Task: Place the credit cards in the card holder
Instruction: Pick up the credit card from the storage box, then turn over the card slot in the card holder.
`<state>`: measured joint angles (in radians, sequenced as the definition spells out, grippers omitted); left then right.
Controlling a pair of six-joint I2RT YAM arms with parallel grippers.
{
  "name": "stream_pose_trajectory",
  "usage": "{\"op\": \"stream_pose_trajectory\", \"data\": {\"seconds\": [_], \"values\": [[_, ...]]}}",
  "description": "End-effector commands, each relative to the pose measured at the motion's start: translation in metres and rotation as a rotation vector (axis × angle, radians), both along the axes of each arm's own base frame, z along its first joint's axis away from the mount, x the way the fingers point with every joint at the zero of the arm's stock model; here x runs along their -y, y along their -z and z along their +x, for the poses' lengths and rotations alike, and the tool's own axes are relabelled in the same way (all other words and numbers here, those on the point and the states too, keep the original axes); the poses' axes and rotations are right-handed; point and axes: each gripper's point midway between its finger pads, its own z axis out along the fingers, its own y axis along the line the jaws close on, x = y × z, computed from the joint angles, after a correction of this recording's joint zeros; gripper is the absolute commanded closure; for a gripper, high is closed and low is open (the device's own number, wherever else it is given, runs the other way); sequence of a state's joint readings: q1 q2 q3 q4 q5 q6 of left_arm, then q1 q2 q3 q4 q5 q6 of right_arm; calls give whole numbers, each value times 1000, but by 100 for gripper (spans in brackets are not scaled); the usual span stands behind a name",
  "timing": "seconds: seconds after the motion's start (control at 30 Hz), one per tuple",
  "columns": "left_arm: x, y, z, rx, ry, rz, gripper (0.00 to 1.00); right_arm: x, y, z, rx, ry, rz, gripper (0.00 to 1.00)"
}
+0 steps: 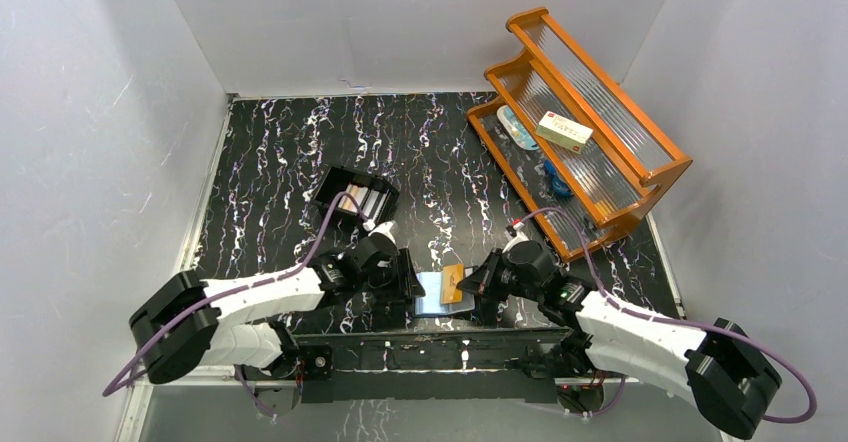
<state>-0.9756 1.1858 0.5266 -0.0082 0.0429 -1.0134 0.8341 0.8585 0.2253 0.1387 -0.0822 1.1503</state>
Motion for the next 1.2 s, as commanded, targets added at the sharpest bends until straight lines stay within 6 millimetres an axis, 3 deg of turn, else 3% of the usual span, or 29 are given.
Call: {"op": "stream_pose_trajectory", "data": {"seconds": [0.0, 0.2, 0.4, 0.67, 0.9, 1.17], "values": [[-6, 15, 1, 16, 49, 97, 54, 5, 9, 5, 37, -12, -82, 100], [-16, 31, 1, 8, 31, 156, 56, 12, 17, 6, 59, -4, -115, 100], [-18, 37, 1, 0, 24, 175, 64, 10, 17, 5, 84, -22, -95, 100], [-18, 42, 0, -15, 24, 181, 62, 9, 25, 2, 102, -51, -89, 100], [-19, 47, -3, -27, 29, 190, 83, 11, 17, 7, 179, -59, -91, 100], [-22, 54, -4, -45, 24, 211, 87, 13, 13, 7, 189, -55, -89, 100]]}}
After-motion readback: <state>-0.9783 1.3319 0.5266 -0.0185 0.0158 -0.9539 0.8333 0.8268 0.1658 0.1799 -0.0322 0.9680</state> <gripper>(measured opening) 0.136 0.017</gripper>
